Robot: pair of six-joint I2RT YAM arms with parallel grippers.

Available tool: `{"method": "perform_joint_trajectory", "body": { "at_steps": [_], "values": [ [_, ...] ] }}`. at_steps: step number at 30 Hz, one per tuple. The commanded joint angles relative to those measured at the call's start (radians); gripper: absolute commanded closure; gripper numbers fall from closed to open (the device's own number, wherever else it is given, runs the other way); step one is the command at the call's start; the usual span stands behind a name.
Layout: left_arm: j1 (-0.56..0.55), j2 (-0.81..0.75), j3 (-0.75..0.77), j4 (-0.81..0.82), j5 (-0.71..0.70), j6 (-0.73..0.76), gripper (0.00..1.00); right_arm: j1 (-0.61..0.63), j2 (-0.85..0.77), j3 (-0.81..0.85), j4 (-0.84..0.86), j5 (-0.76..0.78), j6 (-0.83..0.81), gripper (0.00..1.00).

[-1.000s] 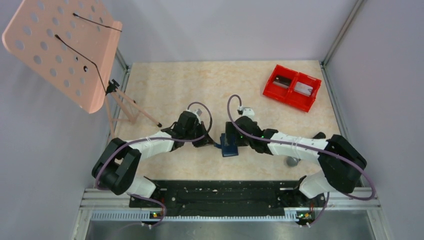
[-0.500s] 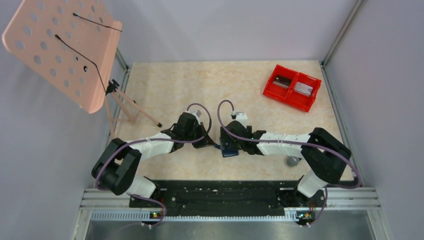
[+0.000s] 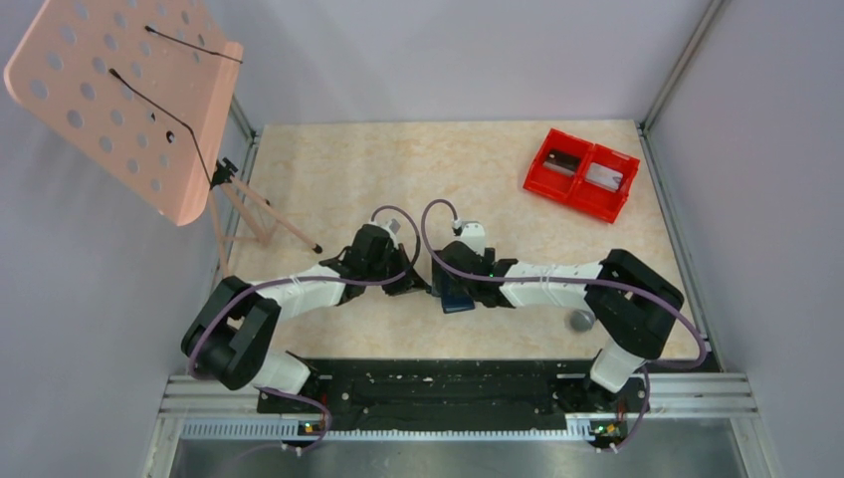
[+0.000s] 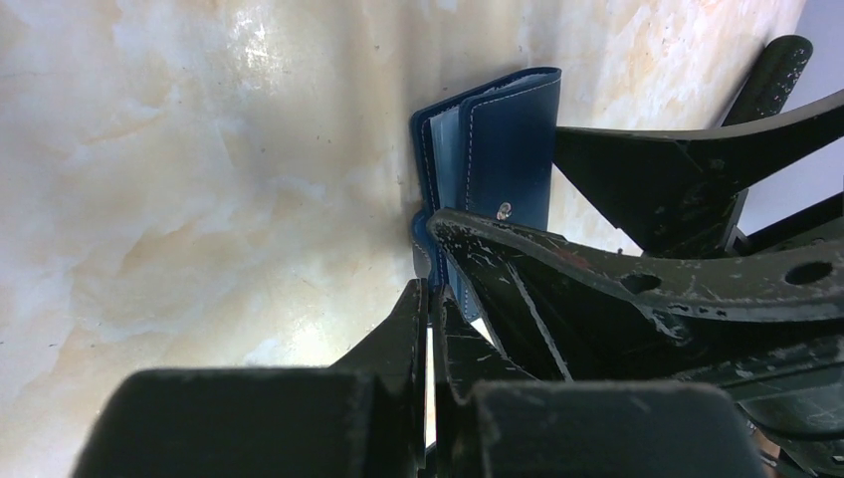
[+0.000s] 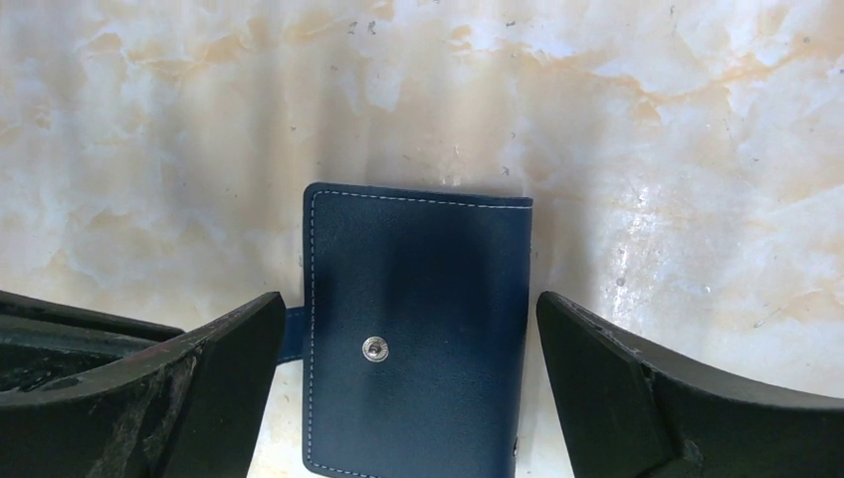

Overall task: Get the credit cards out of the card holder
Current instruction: Open the card holder at the center of the board.

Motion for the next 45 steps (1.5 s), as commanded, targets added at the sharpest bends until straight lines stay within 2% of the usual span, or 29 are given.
{"method": "perform_joint_trajectory", "body": {
  "at_steps": [1, 7, 18, 28, 34, 38, 45],
  "values": [
    [0.002, -0.045, -0.013, 0.038, -0.003, 0.001, 1.0, 0.013, 0.02, 0.024, -0.049, 0.077, -0.001, 0.04],
    [0.002, -0.059, -0.019, 0.019, -0.025, 0.008, 1.0, 0.012, -0.017, 0.017, -0.073, 0.138, -0.033, 0.13],
    [0.001, -0.049, -0.018, -0.002, -0.052, 0.02, 1.0, -0.004, -0.126, -0.005, -0.098, 0.144, -0.083, 0.31],
    [0.0, -0.062, -0.006, -0.035, -0.08, 0.033, 1.0, -0.06, -0.225, -0.108, -0.12, 0.118, -0.084, 0.34],
    [0.001, -0.076, -0.005, -0.048, -0.101, 0.042, 1.0, -0.158, -0.313, -0.16, -0.154, 0.081, -0.08, 0.36],
    [0.001, -0.071, -0.006, -0.048, -0.104, 0.043, 1.0, -0.175, -0.357, -0.167, -0.156, 0.064, -0.095, 0.38],
    [0.001, -0.089, -0.013, -0.079, -0.117, 0.043, 1.0, -0.222, -0.324, -0.197, -0.134, -0.013, -0.082, 0.48]
  ]
}}
